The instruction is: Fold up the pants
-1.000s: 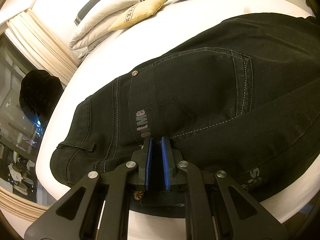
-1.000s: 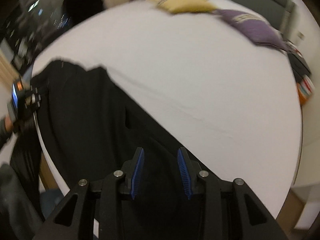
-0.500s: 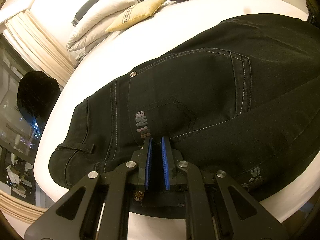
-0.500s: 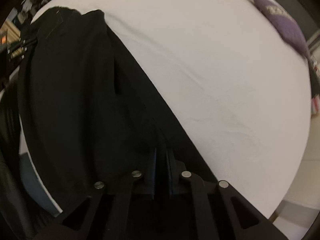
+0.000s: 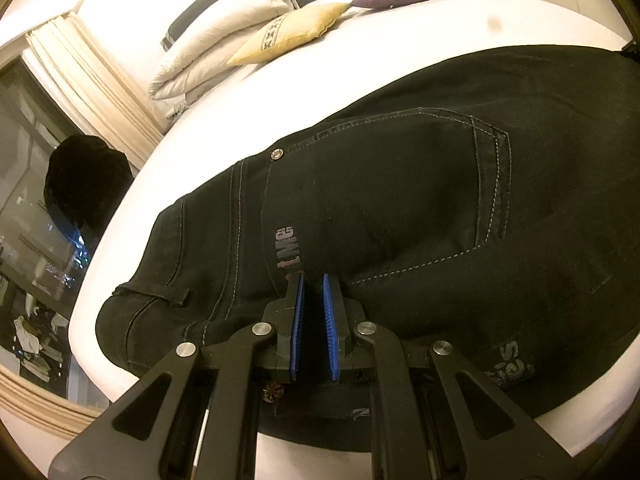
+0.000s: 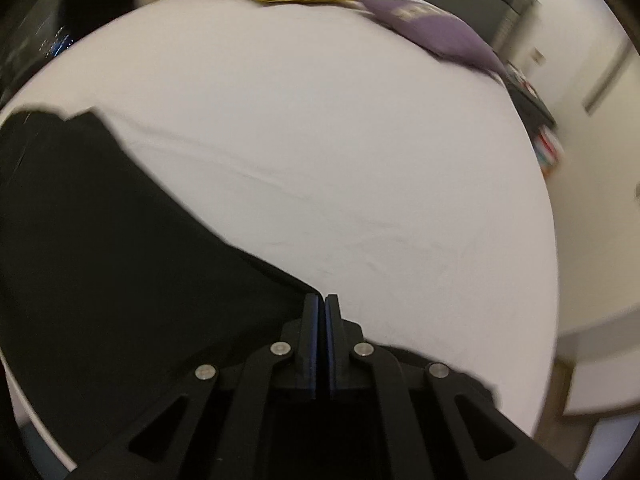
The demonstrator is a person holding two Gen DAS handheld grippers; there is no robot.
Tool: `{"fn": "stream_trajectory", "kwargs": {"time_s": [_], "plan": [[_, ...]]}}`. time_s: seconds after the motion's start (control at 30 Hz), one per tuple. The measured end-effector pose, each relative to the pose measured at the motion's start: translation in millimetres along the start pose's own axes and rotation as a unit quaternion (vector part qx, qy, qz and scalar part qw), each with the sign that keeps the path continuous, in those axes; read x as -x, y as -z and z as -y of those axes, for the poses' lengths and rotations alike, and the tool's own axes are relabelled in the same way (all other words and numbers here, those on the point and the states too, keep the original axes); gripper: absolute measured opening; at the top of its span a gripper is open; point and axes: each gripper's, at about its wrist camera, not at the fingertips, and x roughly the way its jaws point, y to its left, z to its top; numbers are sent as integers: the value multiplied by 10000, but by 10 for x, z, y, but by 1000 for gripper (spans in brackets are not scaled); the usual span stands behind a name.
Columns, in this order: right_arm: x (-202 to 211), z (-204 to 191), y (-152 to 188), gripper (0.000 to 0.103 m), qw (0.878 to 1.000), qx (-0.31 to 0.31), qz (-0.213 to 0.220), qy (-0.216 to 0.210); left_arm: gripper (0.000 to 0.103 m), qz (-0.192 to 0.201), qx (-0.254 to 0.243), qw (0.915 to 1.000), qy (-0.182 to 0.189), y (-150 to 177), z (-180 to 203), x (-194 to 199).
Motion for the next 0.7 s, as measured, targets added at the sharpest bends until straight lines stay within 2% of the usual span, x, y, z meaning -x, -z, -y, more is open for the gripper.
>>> {"fn": "stream_trajectory", "kwargs": {"time_s": [0.1, 0.13, 0.17, 0.23, 0.27, 0.3, 0.37, 0.47, 0.53, 0.63, 0.7], "plan": [[-118, 195, 34, 7, 9969, -771, 61, -140, 10, 32, -27, 10000, 7, 16, 4, -2], [-121, 251, 49, 13, 9950, -961, 99, -249, 10, 23, -25, 10000, 19, 18, 4, 1], [-122, 239, -24, 27, 9936, -1099, 130, -225, 10, -2, -20, 10000, 44, 12, -8, 7], [15, 349, 3, 37, 9901, -1373, 280, -6, 10, -24, 9, 10000, 87, 6, -34, 28], [115, 442, 49, 46, 9876, -1520, 385, 77, 10, -22, 27, 9999, 116, 5, -43, 39], [198, 525, 122, 49, 9847, -1675, 448, 159, 10, -15, 40, 9999, 149, 1, -48, 52], [410, 757, 291, 51, 9728, -2204, 597, 395, 10, 44, 87, 9996, 262, -7, -51, 105], [693, 992, 573, 51, 9519, -2926, 749, 522, 10, 193, 123, 9990, 371, -66, -65, 160], [806, 1117, 707, 51, 9426, -3176, 1031, 72, 10, 327, 121, 9985, 423, -107, -26, 220], [825, 1069, 768, 51, 9478, -2953, 1138, -386, 10, 305, 70, 9982, 504, -165, 53, 179], [641, 951, 817, 51, 9550, -2775, 882, -572, 10, 201, 59, 9983, 536, -193, 113, 86]]}}
